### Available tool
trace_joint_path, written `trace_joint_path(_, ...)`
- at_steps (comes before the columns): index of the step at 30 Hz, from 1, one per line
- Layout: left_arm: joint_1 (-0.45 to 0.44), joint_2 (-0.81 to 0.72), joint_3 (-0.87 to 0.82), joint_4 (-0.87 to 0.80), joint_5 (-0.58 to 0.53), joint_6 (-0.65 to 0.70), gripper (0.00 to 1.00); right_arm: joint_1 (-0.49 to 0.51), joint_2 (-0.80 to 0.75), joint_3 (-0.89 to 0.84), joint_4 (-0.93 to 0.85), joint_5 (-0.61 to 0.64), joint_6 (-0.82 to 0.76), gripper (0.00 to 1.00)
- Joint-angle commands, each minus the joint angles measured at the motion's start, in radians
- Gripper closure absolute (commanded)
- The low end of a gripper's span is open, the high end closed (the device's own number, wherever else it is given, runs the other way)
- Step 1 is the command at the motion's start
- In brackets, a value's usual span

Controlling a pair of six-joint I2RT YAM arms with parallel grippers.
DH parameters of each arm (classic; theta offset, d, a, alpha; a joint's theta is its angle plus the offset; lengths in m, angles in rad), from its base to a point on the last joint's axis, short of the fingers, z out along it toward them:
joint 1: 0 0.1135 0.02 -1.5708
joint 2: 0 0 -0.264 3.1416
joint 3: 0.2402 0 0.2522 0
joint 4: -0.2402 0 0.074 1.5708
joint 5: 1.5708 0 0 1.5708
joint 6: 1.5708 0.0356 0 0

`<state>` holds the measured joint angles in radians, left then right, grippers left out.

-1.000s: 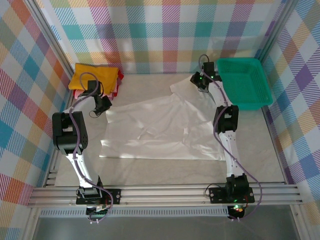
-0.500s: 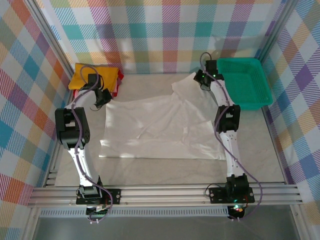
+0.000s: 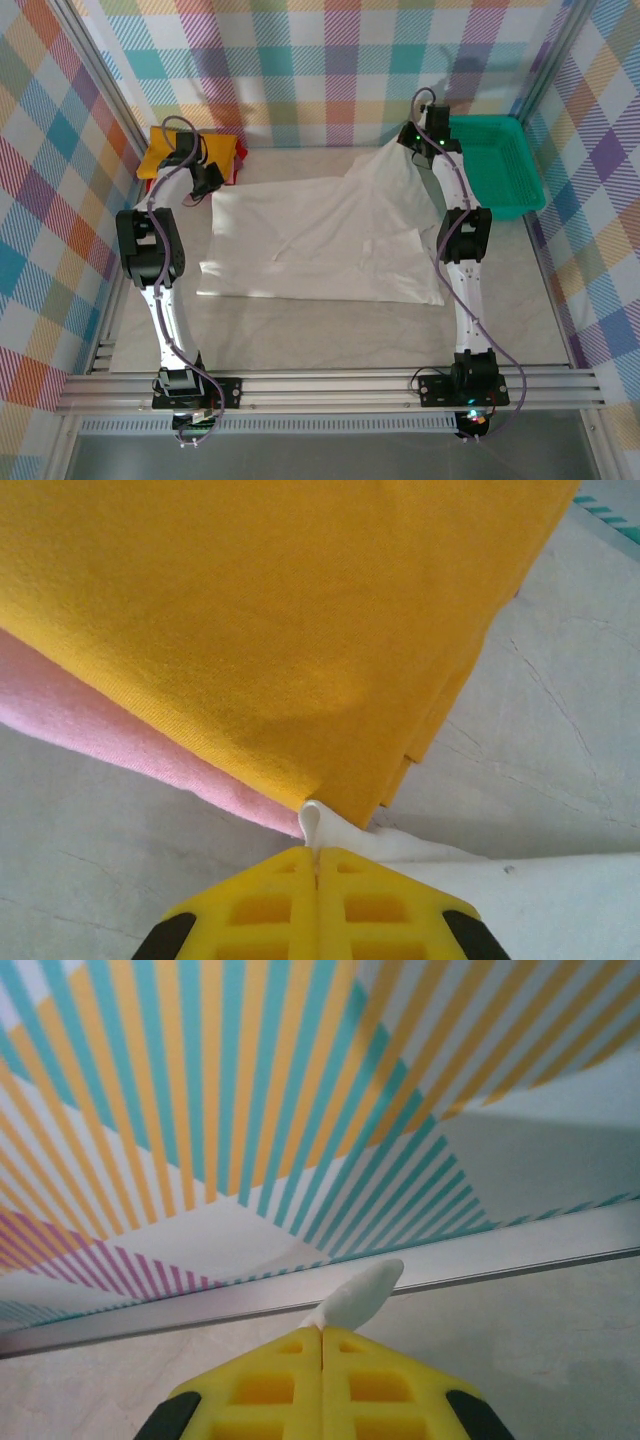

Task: Fold and stack the t-shirts

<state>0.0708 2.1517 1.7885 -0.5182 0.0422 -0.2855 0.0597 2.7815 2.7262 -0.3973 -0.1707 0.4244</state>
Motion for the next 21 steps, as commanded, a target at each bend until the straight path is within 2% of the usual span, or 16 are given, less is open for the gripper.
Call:
trace_joint_path(1, 0.007, -0.019, 0.018, -0.019, -0.027, 0.059, 1.00, -0.009, -0.168, -0.091, 0.063, -0.061, -0.036, 1.00)
trace_joint_path(3, 0.007, -0.042, -0.010, -0.005, -0.030, 0.076, 1.00, -0.011, -0.277, -0.274, 0.144, -0.080, -0.044, 1.00)
trace_joint_path(7, 0.006, -0.094, -0.113, 0.065, -0.044, 0.107, 1.00, -0.011, -0.543, -0.743, 0.421, -0.101, -0.053, 1.00)
trace_joint_path(11, 0.007, -0.110, -0.187, 0.121, -0.033, 0.143, 1.00, -0.011, -0.717, -1.041, 0.538, -0.111, -0.075, 1.00)
trace_joint_path(17, 0.015, -0.133, -0.260, 0.221, -0.047, 0.202, 1.00, -0.020, -0.878, -1.309, 0.641, -0.094, -0.129, 1.00)
trace_joint_path(21, 0.015, -0.133, -0.225, 0.231, -0.060, 0.238, 1.00, -0.038, -0.923, -1.366, 0.672, -0.098, -0.132, 1.00)
